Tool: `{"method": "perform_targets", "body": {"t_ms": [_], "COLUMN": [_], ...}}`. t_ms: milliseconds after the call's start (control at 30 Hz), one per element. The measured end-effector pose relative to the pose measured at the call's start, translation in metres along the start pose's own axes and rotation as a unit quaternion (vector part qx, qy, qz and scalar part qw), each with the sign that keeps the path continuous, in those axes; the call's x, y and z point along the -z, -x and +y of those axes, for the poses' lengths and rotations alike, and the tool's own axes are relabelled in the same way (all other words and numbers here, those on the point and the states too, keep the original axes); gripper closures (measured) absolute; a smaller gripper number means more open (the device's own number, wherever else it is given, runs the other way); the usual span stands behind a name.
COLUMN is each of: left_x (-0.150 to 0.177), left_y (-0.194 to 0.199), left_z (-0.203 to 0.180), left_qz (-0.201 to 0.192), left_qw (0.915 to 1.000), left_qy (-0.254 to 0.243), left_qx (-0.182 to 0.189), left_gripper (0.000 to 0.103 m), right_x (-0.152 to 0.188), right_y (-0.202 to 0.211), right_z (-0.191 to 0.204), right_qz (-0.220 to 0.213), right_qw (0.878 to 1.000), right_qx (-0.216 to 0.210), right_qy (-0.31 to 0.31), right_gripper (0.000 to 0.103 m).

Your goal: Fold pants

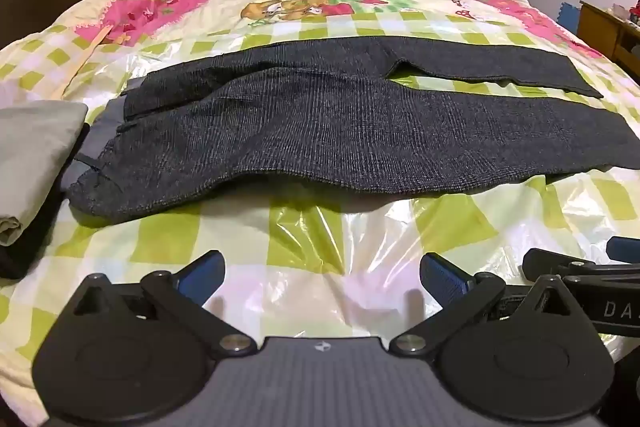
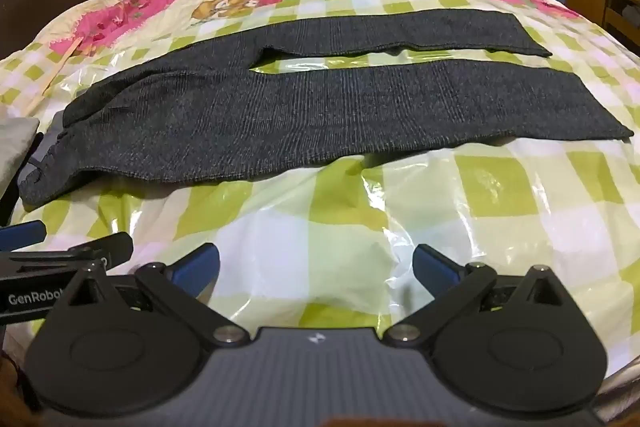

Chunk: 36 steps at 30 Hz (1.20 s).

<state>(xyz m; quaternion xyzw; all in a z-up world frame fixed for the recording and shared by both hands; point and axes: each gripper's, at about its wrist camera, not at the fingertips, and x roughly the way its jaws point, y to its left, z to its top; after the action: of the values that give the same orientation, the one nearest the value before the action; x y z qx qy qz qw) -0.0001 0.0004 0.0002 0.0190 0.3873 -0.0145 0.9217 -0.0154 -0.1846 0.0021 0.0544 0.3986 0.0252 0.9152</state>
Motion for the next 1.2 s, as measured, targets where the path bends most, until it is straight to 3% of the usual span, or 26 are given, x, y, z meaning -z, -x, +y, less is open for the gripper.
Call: {"method": "perform_targets", "body": {"t_ms": [1200], "left_x": [0.008], "left_y": [-0.012], "left_z": [0.002], "left_qz": [0.030], "left_qw": [0.9994], "left_qy": [0.010], "left_qx": [0.010], "left_gripper": [0.000], "right_x": [0.003], "right_y": [-0.006], "right_z": [0.002], "right_qz": [0.012], "right_qw": [1.000], "right_qx": [0.003], "right_qy": [0.003], "right_gripper": [0.001]}}
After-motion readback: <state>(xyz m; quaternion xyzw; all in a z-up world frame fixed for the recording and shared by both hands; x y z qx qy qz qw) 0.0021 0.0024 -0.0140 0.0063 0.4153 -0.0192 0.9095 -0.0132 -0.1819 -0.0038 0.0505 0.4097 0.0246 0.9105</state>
